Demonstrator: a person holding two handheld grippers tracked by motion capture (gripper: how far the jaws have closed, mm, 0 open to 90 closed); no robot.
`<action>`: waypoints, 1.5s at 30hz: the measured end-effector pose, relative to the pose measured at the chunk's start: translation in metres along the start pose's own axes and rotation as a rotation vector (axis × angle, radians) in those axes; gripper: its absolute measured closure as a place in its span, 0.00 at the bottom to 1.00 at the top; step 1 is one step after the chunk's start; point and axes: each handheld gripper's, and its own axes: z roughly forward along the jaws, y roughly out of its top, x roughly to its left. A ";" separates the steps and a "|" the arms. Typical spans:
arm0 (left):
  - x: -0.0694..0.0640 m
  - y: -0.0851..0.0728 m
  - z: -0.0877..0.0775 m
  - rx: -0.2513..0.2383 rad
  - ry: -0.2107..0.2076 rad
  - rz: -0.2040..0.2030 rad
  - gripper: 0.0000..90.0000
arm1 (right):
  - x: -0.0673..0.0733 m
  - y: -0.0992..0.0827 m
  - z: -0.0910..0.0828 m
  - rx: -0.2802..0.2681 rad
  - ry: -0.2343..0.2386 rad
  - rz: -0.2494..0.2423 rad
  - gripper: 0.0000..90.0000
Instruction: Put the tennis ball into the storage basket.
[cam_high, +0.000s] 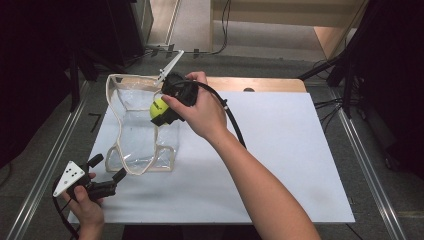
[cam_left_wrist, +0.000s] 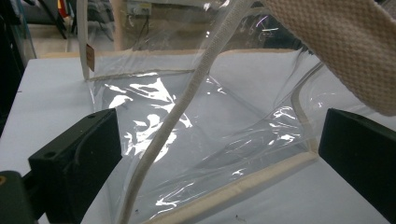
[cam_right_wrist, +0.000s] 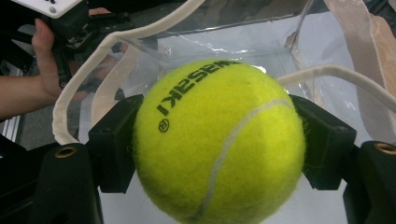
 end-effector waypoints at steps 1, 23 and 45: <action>0.000 0.000 0.000 0.000 0.000 -0.001 0.00 | 0.000 0.001 0.001 -0.002 0.005 -0.009 0.26; 0.001 0.000 0.000 -0.004 0.001 -0.011 0.00 | 0.015 0.030 0.020 -0.002 0.050 -0.060 0.26; 0.002 0.000 0.000 -0.007 -0.002 -0.020 0.00 | 0.027 0.045 0.044 -0.004 0.101 -0.099 0.26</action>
